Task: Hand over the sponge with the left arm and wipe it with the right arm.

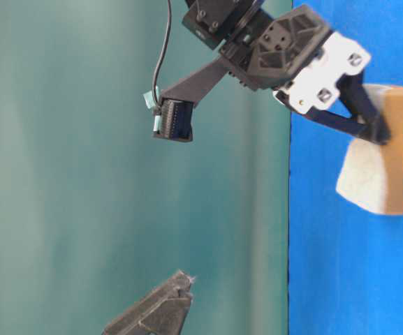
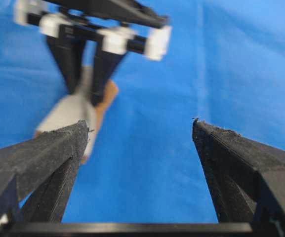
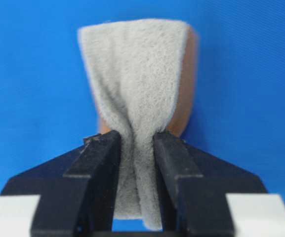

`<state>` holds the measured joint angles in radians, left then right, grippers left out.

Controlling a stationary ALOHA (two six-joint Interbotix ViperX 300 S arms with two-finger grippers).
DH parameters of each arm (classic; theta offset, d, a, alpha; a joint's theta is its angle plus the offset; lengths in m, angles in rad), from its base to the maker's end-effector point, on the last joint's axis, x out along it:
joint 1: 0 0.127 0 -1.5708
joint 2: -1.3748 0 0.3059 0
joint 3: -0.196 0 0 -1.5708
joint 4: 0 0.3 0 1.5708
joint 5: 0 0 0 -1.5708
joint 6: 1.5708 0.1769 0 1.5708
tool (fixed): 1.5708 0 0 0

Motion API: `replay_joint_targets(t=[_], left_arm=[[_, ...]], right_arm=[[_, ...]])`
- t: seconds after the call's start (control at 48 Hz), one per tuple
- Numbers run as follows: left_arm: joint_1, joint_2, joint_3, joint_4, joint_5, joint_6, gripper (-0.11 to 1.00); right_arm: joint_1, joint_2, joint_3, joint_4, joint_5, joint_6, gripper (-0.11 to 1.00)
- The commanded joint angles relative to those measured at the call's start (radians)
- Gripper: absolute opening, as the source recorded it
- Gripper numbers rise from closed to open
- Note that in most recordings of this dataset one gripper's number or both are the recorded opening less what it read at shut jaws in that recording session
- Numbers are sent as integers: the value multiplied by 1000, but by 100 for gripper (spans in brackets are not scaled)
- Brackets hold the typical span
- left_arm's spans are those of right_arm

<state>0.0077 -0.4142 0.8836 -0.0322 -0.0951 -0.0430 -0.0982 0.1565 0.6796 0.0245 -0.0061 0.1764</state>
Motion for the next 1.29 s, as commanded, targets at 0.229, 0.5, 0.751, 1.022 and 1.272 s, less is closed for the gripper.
replay_joint_targets(t=[0.229,0.5,0.751,1.022,1.272], left_arm=[[-2,-5,-15,2,-6,0,82],[-12,-5,-15,2,-8,0,82],[-29,-5,-14,2,-8,-2,82],[-29,-6,-14,2,-8,-2,82],[-29,-5,-14,2,-5,0,82]], right_arm=[[216,15,-63,107,2,3,27],[199,15,-60,109,8,2,27],[106,5,-48,66,37,-9,27],[-28,-18,-15,20,31,-9,27],[-18,-20,-14,17,29,-11,27]])
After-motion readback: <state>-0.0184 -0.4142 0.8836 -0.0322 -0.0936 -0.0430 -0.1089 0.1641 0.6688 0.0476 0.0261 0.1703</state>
